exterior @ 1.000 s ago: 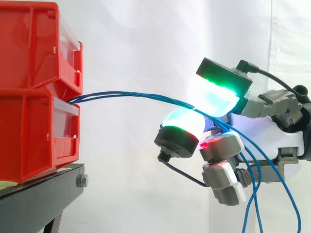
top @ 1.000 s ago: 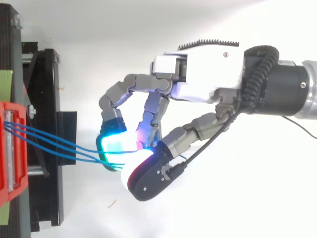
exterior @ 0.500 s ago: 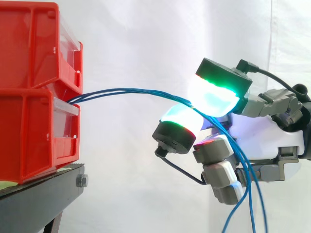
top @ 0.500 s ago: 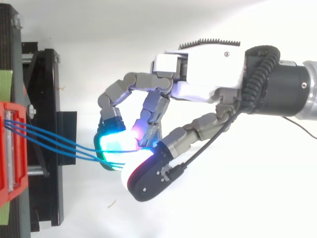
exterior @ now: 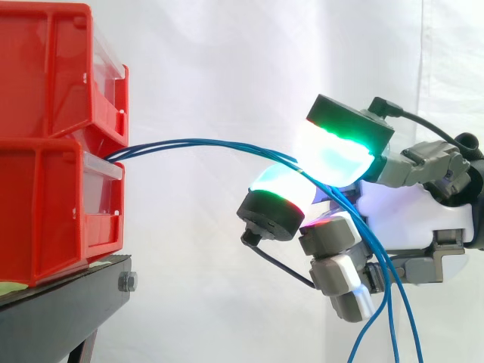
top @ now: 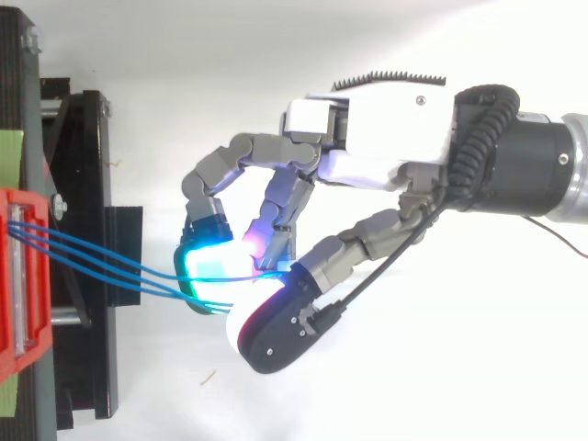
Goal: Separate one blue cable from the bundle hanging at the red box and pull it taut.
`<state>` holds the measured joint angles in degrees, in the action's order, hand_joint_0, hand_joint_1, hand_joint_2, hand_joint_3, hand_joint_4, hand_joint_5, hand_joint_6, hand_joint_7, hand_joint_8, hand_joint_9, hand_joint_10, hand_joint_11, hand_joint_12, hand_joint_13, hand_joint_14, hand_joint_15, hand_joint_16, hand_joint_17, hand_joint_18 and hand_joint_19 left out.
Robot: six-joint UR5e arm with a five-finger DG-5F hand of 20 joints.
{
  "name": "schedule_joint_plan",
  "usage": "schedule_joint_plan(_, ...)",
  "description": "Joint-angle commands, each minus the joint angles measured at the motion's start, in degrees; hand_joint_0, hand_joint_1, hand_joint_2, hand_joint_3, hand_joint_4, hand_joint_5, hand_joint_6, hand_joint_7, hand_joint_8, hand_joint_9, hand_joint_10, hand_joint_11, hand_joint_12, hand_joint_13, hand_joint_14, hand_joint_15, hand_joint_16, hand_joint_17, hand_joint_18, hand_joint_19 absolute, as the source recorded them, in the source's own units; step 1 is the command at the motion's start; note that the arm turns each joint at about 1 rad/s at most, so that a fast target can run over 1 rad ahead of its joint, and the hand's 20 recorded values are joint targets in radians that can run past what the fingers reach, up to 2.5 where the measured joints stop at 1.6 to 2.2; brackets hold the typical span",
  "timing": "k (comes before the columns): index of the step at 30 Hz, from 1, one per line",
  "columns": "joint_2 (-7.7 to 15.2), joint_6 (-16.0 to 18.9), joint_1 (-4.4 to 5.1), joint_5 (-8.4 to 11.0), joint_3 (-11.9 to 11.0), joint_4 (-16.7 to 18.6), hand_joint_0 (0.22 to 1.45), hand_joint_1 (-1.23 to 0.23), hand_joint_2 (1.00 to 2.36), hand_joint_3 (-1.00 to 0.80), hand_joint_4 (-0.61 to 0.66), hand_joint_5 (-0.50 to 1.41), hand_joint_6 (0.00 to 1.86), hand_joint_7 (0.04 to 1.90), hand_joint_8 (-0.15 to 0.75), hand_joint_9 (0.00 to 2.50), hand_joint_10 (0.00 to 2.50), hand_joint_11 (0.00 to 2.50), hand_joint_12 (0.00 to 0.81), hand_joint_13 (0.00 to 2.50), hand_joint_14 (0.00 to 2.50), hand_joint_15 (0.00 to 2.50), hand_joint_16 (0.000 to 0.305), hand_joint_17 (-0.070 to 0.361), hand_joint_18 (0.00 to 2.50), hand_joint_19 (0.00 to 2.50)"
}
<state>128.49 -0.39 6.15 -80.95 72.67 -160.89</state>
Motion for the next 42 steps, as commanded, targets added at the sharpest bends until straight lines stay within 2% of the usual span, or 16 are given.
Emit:
schedule_joint_plan(1, 0.01, -0.05, 0.00, 0.00, 0.01, -0.03, 0.81, -0.96, 1.00, -0.45, 0.10, -0.20, 0.90, 1.18, 0.335, 1.06, 0.02, 0.98, 0.375, 1.08, 0.02, 0.61, 0.043, 0.096, 1.05, 0.59)
schedule_joint_plan(5, 0.01, -0.05, 0.00, 0.00, 0.01, 0.05, 0.81, -0.98, 1.01, -0.39, 0.14, -0.23, 0.89, 1.14, 0.310, 0.92, 0.02, 0.97, 0.376, 1.01, 0.02, 0.60, 0.045, 0.102, 1.00, 0.58)
schedule_joint_plan(11, 0.01, -0.14, 0.00, 0.00, -0.08, 0.05, 0.82, -1.00, 1.00, -0.46, 0.12, -0.25, 0.88, 1.13, 0.289, 0.85, 0.02, 0.95, 0.380, 0.95, 0.02, 0.58, 0.047, 0.106, 0.97, 0.54)
schedule_joint_plan(13, 0.01, -0.14, 0.00, 0.00, 0.01, 0.05, 0.78, -0.99, 1.00, -0.50, 0.13, -0.25, 0.87, 1.11, 0.289, 0.85, 0.02, 0.95, 0.377, 0.94, 0.02, 0.57, 0.047, 0.106, 0.98, 0.52)
schedule_joint_plan(18, 0.01, -0.14, 0.00, 0.18, 0.01, 0.05, 0.62, -0.91, 1.00, -0.50, 0.16, -0.22, 0.85, 1.11, 0.330, 0.97, 0.02, 0.97, 0.388, 0.99, 0.02, 0.59, 0.046, 0.104, 1.02, 0.59)
schedule_joint_plan(24, 0.01, -0.14, 0.00, 0.27, 0.01, 0.05, 0.59, -0.79, 1.00, -0.50, 0.17, -0.19, 0.82, 1.10, 0.347, 1.08, 0.02, 0.94, 0.390, 1.05, 0.02, 0.60, 0.045, 0.102, 1.07, 0.63)
schedule_joint_plan(26, 0.01, -0.14, 0.09, 0.18, -0.08, 0.05, 0.63, -0.76, 1.00, -0.50, 0.16, -0.18, 0.81, 1.10, 0.353, 1.10, 0.02, 0.94, 0.387, 1.06, 0.02, 0.60, 0.045, 0.102, 1.08, 0.63)
schedule_joint_plan(28, 0.01, -0.14, 0.09, 0.18, -0.08, 0.05, 0.69, -0.80, 1.00, -0.50, 0.10, -0.18, 0.83, 1.14, 0.355, 1.11, 0.02, 0.94, 0.386, 1.08, 0.02, 0.59, 0.045, 0.101, 1.09, 0.62)
schedule_joint_plan(32, 0.01, -0.14, 0.18, 0.18, -0.08, 0.05, 0.73, -0.86, 1.01, -0.39, 0.03, -0.19, 0.85, 1.34, 0.354, 1.09, 0.02, 0.95, 0.386, 1.06, 0.02, 0.59, 0.045, 0.101, 1.08, 0.60)
schedule_joint_plan(33, 0.01, -0.14, 0.18, 0.27, 0.01, 0.05, 0.76, -0.90, 1.01, -0.36, 0.06, -0.20, 0.89, 1.27, 0.351, 1.07, 0.02, 0.96, 0.389, 1.06, 0.02, 0.59, 0.045, 0.100, 1.08, 0.60)
schedule_joint_plan(37, 0.01, -0.14, 0.18, 0.27, -0.08, 0.05, 0.79, -0.92, 1.01, -0.34, 0.09, -0.21, 0.90, 1.20, 0.345, 1.05, 0.02, 0.96, 0.387, 1.05, 0.02, 0.60, 0.044, 0.100, 1.04, 0.60)
schedule_joint_plan(41, 0.01, -0.14, 0.18, 0.27, 0.01, 0.05, 0.82, -0.95, 1.01, -0.41, 0.10, -0.21, 0.90, 1.19, 0.327, 0.99, 0.02, 0.95, 0.383, 1.00, 0.02, 0.60, 0.045, 0.102, 0.98, 0.58)
schedule_joint_plan(42, 0.01, -0.14, 0.18, 0.18, 0.01, 0.05, 0.82, -0.97, 1.00, -0.50, 0.11, -0.22, 0.90, 1.18, 0.316, 0.93, 0.02, 0.95, 0.380, 0.96, 0.02, 0.59, 0.046, 0.104, 0.97, 0.55)
